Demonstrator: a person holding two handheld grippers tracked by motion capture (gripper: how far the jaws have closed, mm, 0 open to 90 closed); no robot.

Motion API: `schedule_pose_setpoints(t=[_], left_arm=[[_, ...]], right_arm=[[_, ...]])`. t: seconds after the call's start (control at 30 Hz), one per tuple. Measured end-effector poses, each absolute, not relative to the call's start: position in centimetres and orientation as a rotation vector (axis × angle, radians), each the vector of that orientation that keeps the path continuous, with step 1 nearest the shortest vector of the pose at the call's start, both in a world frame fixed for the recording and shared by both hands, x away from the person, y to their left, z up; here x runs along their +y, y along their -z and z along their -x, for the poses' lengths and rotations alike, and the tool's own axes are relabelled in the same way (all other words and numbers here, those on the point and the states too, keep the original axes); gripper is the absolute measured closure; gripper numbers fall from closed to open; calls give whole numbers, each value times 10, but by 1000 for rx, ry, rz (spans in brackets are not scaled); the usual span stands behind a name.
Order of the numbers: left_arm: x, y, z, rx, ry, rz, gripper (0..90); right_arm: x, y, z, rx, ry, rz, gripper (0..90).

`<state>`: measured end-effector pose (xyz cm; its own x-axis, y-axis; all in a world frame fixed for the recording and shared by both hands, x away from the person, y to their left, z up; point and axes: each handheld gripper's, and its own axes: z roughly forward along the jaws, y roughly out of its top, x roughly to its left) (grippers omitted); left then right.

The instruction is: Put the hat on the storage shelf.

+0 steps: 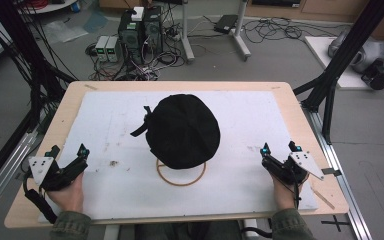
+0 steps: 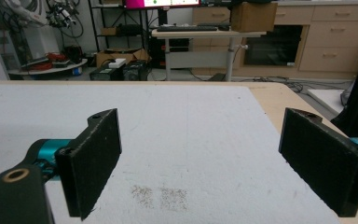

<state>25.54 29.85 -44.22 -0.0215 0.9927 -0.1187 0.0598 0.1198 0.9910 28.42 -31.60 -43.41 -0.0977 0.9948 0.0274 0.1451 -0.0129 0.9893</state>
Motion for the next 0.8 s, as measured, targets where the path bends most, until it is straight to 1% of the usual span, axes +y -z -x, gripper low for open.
schedule_pose_setpoints(t=[0.8], left_arm=[[298,443,-256,1317,-1094,-1169,154]], right_arm=[[-318,435,-285,1386,-1245,-1311,122]])
